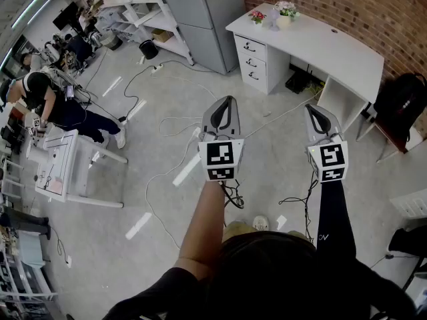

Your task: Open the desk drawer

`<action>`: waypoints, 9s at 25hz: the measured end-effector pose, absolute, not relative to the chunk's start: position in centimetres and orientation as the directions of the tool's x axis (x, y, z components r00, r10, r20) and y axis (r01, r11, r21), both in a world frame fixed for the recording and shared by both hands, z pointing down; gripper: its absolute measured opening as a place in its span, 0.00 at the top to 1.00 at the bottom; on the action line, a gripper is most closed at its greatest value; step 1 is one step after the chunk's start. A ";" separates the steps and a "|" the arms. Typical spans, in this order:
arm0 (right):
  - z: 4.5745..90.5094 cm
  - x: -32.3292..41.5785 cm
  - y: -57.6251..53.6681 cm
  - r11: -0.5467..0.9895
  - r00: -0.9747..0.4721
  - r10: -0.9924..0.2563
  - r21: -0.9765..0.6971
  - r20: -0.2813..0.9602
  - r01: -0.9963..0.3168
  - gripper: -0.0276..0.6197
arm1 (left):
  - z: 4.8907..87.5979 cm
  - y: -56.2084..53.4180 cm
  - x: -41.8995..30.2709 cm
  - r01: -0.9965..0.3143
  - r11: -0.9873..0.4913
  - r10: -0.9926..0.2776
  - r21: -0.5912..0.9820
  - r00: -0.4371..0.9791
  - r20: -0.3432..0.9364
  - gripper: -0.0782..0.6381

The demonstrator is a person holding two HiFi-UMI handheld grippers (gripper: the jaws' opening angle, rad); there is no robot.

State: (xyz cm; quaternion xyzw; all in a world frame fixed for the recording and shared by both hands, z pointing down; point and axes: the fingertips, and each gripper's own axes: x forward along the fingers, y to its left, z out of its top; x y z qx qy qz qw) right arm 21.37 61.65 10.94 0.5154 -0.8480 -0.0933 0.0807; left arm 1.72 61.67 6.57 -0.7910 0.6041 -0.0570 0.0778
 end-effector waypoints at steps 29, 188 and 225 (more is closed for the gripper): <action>9.2 19.5 59.8 0.474 -0.497 -0.867 0.242 -0.039 -0.847 0.96 | 6.0 59.8 1.5 -0.934 -0.280 -0.956 -0.222 0.292 -0.024 0.85; 54.7 4.4 -18.9 0.544 -0.507 -0.698 -0.086 0.505 -0.835 0.96 | 67.2 -31.1 2.7 -0.115 -0.015 -0.658 0.993 0.749 0.077 0.24; 55.2 6.9 -19.3 0.458 -0.470 -0.756 -0.145 0.456 -0.877 0.96 | 67.6 -32.9 2.5 -0.006 0.036 -0.786 0.999 0.618 0.032 0.86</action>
